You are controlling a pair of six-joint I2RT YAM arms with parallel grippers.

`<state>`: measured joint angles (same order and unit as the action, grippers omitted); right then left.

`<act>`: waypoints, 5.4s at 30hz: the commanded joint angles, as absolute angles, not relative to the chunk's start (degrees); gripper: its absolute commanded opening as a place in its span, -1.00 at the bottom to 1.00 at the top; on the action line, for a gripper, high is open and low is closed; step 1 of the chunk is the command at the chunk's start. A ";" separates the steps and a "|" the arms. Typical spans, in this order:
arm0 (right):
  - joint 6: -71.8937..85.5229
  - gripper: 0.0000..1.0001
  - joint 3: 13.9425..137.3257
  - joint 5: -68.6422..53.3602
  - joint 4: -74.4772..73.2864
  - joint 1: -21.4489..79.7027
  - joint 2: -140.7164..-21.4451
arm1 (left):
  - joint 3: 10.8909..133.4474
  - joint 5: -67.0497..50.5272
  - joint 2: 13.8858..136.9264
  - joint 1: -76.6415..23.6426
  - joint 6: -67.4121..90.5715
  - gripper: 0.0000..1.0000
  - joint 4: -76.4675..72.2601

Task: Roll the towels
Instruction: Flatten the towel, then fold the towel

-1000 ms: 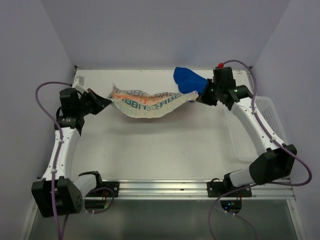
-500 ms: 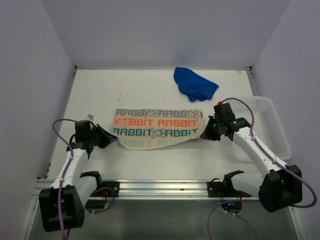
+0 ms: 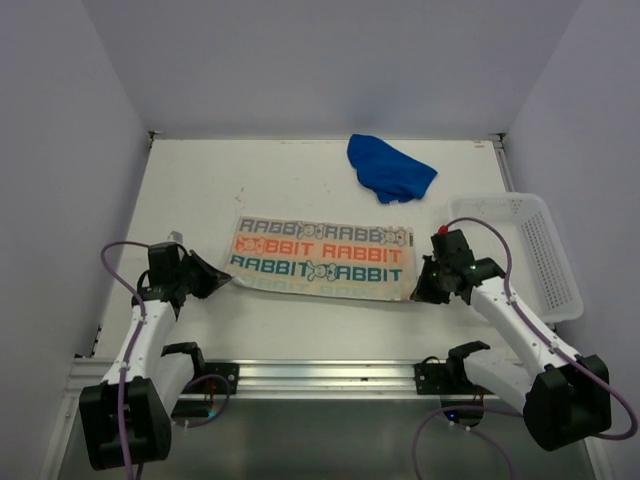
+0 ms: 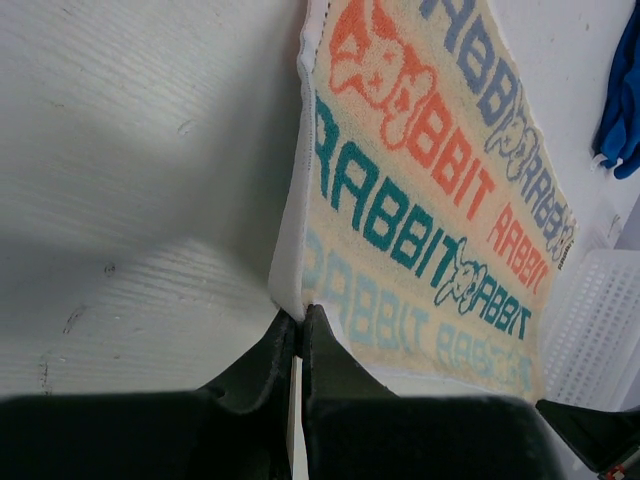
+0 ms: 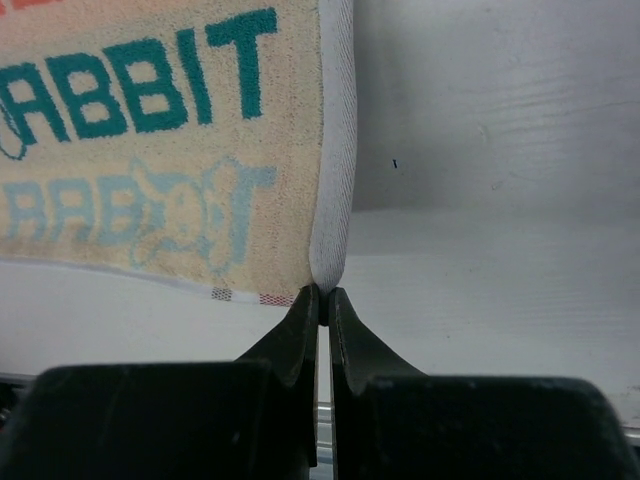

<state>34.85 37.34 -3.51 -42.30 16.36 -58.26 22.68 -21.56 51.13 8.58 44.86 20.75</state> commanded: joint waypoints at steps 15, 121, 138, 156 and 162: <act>35.15 -1.00 45.08 -0.53 -43.33 15.91 -62.22 | 26.28 -19.69 52.90 9.40 50.27 -1.00 14.86; 49.22 -1.00 64.33 10.37 -34.19 8.61 -89.91 | 60.55 -7.03 99.66 0.79 62.84 -1.00 -0.18; 48.52 -0.47 67.85 9.67 -33.93 8.26 -96.24 | 62.66 -7.56 103.97 0.62 60.91 -0.86 -1.93; 46.32 -0.05 72.60 9.40 -34.89 7.47 -100.37 | 68.02 -8.79 108.45 -0.97 58.80 -0.14 -1.93; 45.97 -0.03 73.83 9.32 -35.16 6.94 -101.86 | 70.92 -9.23 111.09 -0.88 58.36 -0.13 -0.62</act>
<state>46.85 71.42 8.21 -34.28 7.42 -101.03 67.57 -9.34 109.36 -0.84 60.20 0.56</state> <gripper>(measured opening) 0.485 0.434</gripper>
